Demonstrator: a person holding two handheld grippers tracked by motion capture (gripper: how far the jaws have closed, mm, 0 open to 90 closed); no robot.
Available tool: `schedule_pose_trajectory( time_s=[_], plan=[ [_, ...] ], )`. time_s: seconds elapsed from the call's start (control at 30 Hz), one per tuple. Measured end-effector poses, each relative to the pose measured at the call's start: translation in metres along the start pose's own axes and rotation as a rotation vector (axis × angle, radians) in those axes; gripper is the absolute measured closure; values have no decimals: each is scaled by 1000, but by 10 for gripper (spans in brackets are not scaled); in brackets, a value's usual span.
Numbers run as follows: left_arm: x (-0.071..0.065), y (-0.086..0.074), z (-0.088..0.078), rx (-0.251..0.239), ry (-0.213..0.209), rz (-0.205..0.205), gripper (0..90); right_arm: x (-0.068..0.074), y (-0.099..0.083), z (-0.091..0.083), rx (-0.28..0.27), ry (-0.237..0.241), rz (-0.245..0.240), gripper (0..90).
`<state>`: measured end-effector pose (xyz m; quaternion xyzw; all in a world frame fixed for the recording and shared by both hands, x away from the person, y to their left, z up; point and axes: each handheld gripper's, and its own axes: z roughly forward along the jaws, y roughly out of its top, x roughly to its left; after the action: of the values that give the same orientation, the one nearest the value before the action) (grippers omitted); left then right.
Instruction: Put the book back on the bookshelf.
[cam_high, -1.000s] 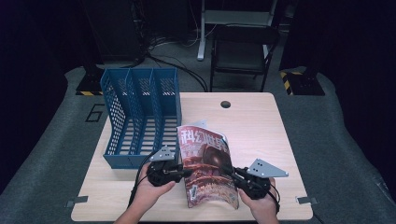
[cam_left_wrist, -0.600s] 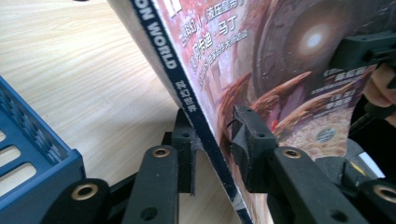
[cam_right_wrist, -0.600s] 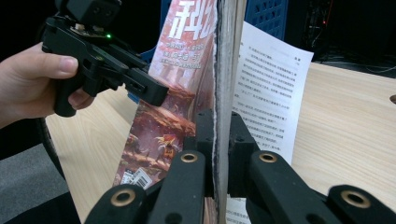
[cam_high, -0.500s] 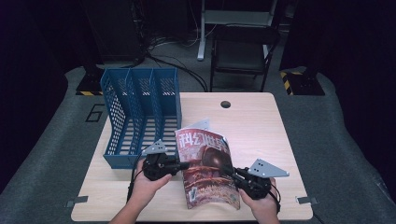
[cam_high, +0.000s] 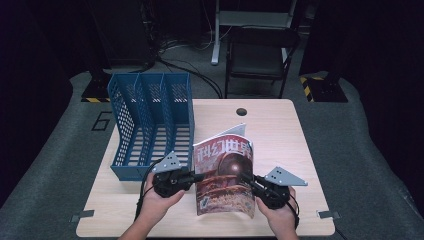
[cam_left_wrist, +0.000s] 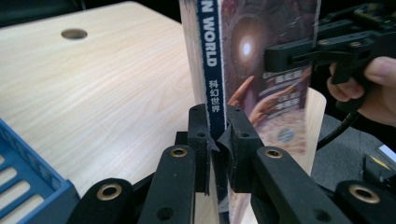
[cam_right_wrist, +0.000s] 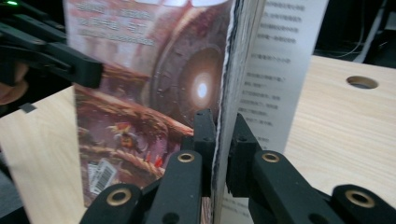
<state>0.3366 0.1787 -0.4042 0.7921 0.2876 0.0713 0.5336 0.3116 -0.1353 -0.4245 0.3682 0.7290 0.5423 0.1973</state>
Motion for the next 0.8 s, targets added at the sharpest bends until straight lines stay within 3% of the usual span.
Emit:
schedule_pose_trajectory(
  time_s=[0.13, 0.27, 0.8],
  plan=[
    [-4, 0, -2, -24, 30, 48, 838, -3, 1, 3, -7, -21, -15, 839],
    [-8, -1, -3, -25, 28, 86, 838, 1, 2, 5, 9, -35, -28, 843],
    [-10, -14, -2, -5, 50, 100, 837, 6, -8, 3, 28, -19, -44, 818]
  ],
)
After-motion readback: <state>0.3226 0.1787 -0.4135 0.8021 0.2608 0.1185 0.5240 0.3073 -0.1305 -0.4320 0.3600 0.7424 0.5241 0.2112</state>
